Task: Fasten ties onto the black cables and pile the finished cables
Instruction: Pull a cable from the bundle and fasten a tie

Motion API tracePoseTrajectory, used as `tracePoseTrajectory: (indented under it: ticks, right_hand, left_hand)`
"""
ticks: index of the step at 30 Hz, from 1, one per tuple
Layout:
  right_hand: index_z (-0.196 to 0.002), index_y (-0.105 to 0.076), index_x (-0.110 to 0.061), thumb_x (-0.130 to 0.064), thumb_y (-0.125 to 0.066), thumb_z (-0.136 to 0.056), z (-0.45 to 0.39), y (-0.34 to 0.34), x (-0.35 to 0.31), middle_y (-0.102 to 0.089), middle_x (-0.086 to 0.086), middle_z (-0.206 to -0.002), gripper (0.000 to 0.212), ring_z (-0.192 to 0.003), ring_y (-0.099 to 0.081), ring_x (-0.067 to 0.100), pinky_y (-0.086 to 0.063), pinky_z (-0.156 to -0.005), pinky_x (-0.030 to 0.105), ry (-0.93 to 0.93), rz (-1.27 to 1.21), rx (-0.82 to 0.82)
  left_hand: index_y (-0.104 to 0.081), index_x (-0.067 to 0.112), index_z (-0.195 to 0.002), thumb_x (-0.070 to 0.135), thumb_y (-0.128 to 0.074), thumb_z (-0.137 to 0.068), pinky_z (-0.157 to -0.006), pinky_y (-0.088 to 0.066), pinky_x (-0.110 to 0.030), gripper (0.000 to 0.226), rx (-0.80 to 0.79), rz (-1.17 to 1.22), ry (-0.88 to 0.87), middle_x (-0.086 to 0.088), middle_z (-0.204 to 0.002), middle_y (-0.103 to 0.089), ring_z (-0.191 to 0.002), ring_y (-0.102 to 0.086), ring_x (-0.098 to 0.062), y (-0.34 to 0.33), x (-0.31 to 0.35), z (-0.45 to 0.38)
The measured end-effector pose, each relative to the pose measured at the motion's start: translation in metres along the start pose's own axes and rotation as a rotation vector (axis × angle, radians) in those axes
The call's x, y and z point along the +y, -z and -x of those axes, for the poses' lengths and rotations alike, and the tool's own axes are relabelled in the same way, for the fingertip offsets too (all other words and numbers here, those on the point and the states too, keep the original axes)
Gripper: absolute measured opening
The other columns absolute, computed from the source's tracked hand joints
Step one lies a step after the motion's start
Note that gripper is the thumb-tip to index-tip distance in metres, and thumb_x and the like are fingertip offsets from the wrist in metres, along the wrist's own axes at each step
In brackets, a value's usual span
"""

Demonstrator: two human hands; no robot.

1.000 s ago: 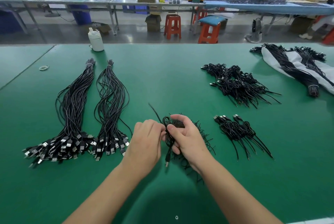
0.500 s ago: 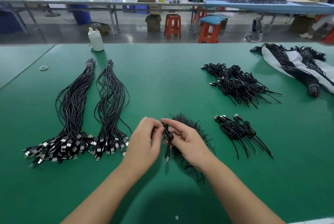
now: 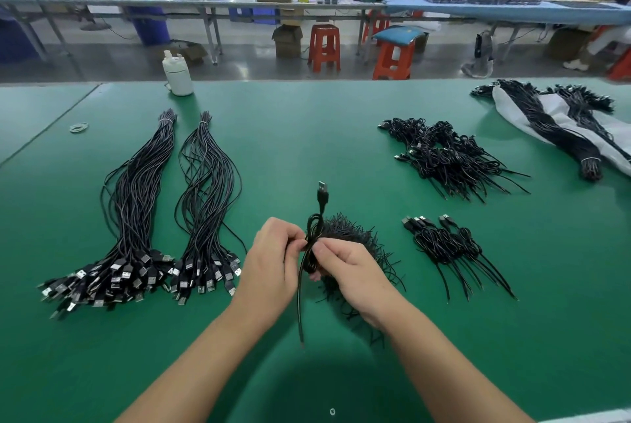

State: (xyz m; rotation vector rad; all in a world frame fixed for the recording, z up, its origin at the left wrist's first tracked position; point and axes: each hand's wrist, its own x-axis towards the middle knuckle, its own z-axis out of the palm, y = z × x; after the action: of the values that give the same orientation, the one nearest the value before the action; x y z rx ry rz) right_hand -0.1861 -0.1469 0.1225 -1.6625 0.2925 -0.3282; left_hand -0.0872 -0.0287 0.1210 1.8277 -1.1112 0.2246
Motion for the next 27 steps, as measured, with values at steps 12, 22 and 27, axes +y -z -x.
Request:
tracePoseTrajectory:
  ticks: [12, 22, 27]
  right_hand:
    - [-0.094, -0.054, -0.007, -0.021, -0.041, -0.101, -0.008, 0.008, 0.012, -0.046, 0.0, -0.057, 0.02, -0.053, -0.039, 0.016, -0.044, -0.06, 0.031, -0.431, -0.281, -0.044]
    - [-0.069, -0.067, -0.02, -0.026, -0.05, -0.102, -0.01, 0.033, 0.034, -0.047, -0.002, -0.059, 0.038, -0.054, -0.043, 0.013, -0.047, -0.057, 0.027, -0.453, -0.279, -0.018]
    - [-0.094, -0.073, -0.019, -0.025, -0.048, -0.104, -0.016, 0.072, 0.039, -0.063, -0.008, -0.07, 0.028, -0.056, -0.049, 0.006, -0.046, -0.058, 0.022, -0.448, 0.155, 0.114]
  left_hand:
    - [-0.055, 0.01, -0.102, -0.002, -0.068, -0.084, -0.077, -0.039, -0.034, 0.025, -0.046, -0.392, -0.566, -0.005, -0.099, -0.052, -0.082, -0.047, -0.024, -0.027, -0.052, 0.006]
    - [-0.057, 0.011, -0.109, 0.015, -0.058, -0.095, -0.076, -0.041, -0.033, 0.015, -0.047, -0.391, -0.556, -0.008, -0.104, -0.057, -0.084, -0.046, -0.023, -0.055, -0.067, 0.006]
    - [-0.06, 0.005, -0.116, 0.03, -0.046, -0.097, -0.081, -0.047, -0.041, 0.035, -0.146, -0.485, -0.258, -0.014, -0.113, -0.059, -0.099, -0.05, -0.025, -0.049, -0.107, 0.027]
